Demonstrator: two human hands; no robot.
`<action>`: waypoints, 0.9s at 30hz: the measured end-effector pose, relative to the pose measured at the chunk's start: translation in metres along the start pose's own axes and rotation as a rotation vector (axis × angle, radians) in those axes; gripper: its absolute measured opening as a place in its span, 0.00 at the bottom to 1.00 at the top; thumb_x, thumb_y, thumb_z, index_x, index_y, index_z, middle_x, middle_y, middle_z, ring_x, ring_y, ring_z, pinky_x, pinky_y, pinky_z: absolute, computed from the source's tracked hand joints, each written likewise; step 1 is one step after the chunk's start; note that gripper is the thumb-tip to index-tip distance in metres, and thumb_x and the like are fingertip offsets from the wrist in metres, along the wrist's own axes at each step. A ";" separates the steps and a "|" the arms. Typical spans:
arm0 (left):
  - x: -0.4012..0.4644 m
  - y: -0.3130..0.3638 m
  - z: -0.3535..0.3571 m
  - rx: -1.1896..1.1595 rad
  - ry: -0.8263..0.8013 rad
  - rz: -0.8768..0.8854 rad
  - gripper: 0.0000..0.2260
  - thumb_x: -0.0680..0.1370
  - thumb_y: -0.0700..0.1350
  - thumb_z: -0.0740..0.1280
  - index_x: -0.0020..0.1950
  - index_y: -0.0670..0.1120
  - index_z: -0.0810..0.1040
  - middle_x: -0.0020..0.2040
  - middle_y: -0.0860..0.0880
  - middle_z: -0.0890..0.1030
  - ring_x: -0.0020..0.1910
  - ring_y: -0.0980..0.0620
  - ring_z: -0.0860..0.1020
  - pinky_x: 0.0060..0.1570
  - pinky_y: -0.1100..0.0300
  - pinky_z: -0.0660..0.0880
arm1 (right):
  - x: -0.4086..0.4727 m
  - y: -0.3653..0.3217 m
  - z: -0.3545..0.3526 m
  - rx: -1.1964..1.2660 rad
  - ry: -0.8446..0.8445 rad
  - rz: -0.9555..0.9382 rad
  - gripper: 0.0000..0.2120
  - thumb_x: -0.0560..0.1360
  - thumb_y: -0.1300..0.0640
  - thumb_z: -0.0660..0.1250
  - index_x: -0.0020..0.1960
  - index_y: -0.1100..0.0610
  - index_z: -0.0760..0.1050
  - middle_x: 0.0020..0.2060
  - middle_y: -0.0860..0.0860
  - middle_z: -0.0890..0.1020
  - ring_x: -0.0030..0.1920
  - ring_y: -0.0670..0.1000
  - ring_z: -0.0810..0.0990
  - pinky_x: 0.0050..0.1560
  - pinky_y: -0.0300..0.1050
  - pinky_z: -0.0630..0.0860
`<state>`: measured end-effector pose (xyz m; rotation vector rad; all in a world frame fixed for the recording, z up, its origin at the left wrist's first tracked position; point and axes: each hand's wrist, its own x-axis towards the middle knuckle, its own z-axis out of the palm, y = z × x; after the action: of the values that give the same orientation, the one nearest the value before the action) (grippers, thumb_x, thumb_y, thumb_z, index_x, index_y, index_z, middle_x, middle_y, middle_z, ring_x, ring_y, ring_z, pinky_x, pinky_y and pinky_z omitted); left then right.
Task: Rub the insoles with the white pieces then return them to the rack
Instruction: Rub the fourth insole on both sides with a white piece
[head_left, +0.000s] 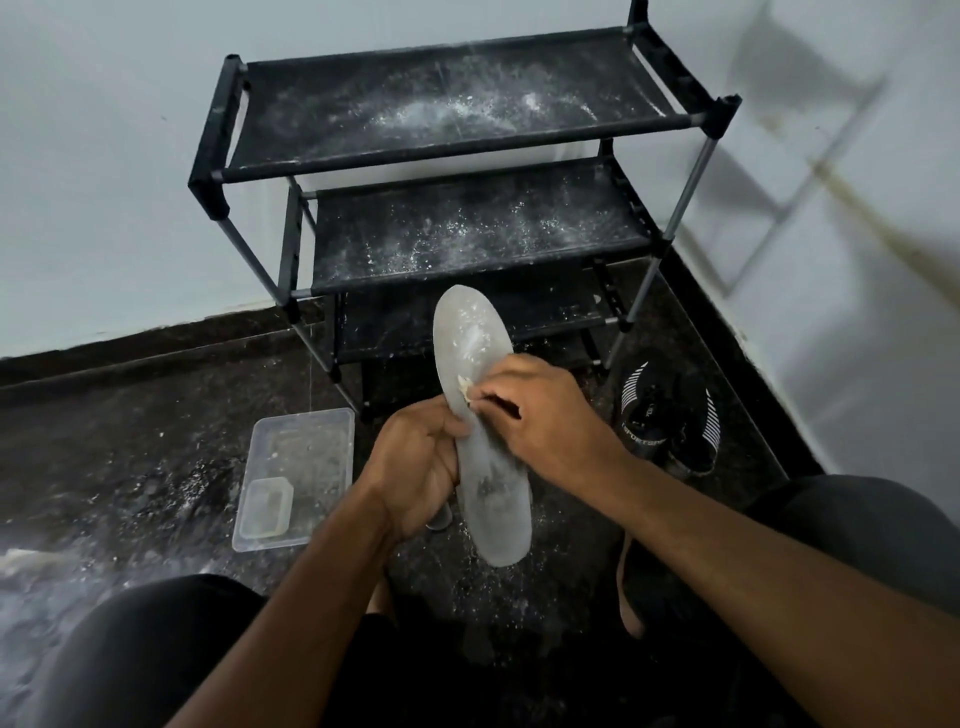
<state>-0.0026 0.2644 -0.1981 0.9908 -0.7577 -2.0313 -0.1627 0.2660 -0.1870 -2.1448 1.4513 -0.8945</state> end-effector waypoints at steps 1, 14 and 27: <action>0.001 0.000 -0.001 -0.003 0.002 0.003 0.18 0.77 0.30 0.54 0.63 0.30 0.77 0.55 0.32 0.81 0.52 0.40 0.83 0.52 0.49 0.82 | 0.001 0.003 0.000 -0.001 0.012 0.017 0.07 0.76 0.59 0.71 0.52 0.60 0.83 0.46 0.51 0.81 0.48 0.48 0.77 0.52 0.45 0.77; 0.008 0.003 -0.004 0.035 0.006 0.029 0.22 0.72 0.26 0.50 0.60 0.30 0.77 0.51 0.34 0.80 0.48 0.42 0.82 0.51 0.53 0.83 | 0.006 0.007 -0.007 0.002 0.095 0.091 0.07 0.74 0.59 0.72 0.51 0.59 0.83 0.46 0.51 0.83 0.46 0.47 0.79 0.52 0.48 0.79; 0.007 0.004 -0.008 0.029 0.025 0.018 0.23 0.68 0.28 0.55 0.61 0.28 0.75 0.53 0.33 0.78 0.52 0.38 0.78 0.55 0.48 0.77 | -0.004 -0.010 -0.001 -0.007 -0.181 -0.127 0.05 0.75 0.59 0.72 0.47 0.60 0.83 0.43 0.51 0.82 0.45 0.48 0.79 0.50 0.48 0.78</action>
<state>0.0027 0.2555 -0.2021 1.0209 -0.7821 -1.9939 -0.1579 0.2737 -0.1817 -2.2781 1.2444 -0.7168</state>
